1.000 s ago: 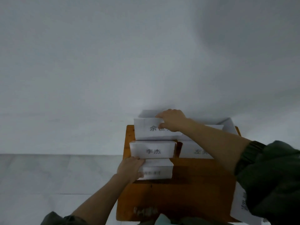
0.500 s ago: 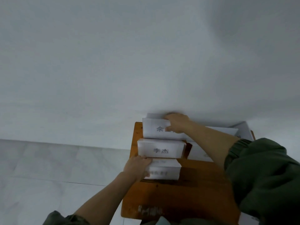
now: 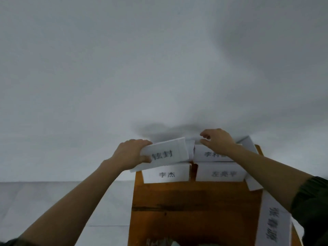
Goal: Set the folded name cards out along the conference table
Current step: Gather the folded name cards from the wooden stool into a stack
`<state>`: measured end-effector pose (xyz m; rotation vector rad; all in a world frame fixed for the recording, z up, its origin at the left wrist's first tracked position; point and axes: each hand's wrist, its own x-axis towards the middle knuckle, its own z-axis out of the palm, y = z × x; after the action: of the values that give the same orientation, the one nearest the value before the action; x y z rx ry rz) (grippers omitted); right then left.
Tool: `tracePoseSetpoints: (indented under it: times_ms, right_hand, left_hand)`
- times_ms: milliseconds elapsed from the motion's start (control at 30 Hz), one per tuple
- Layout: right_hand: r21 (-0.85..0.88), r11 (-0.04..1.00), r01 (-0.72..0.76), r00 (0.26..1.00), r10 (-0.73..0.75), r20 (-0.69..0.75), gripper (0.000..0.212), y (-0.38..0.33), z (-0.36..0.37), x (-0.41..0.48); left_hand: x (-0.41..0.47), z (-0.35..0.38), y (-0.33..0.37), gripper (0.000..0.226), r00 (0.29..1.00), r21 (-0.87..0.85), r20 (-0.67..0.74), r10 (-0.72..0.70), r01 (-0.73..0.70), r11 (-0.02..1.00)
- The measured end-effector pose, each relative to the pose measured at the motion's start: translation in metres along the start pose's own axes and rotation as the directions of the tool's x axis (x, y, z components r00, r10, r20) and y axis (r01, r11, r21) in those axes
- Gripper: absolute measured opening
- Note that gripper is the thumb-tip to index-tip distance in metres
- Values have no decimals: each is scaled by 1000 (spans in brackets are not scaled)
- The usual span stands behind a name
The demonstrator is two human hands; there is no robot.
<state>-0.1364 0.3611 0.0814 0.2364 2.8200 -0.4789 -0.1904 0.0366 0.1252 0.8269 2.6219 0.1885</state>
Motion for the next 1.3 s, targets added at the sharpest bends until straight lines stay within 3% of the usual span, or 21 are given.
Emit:
tracePoseSetpoints:
  times_ms: [167,433,700,867,967,1167,1233,1300]
  right_hand:
    - [-8,999,-39,999,39,-4,40,27,13,-26]
    - [-90,990,-108,967,125,221,56,62,45,-56]
    - [-134,988,-74,962,106,253,58,74,60,-55]
    - [-182,982,-55,958,103,268,54,75,65,-53]
    - [-168,984,-67,954,112,278,49,75,65,-51]
    - [-108,992,-70,953,99,287,43,76,50,-51]
    - [-109,993,-51,956,80,283,45,74,39,-50]
    - [-109,993,-35,956,66,287,46,70,27,-51]
  left_hand:
    - [46,-2,11,53,1000,67,-8,1,-1,998]
    - [97,36,23,47,997,80,72,-15,9,997]
    - [119,58,28,45,994,73,106,-26,18,997]
    - [114,67,30,49,999,166,28,-26,21,986]
    - [101,72,31,54,994,157,-105,3,13,987]
    - [61,80,32,36,889,81,-418,190,-172,982]
    - [46,86,31,40,913,21,-364,183,-189,982]
    - [34,96,27,50,965,-19,-219,146,-154,988]
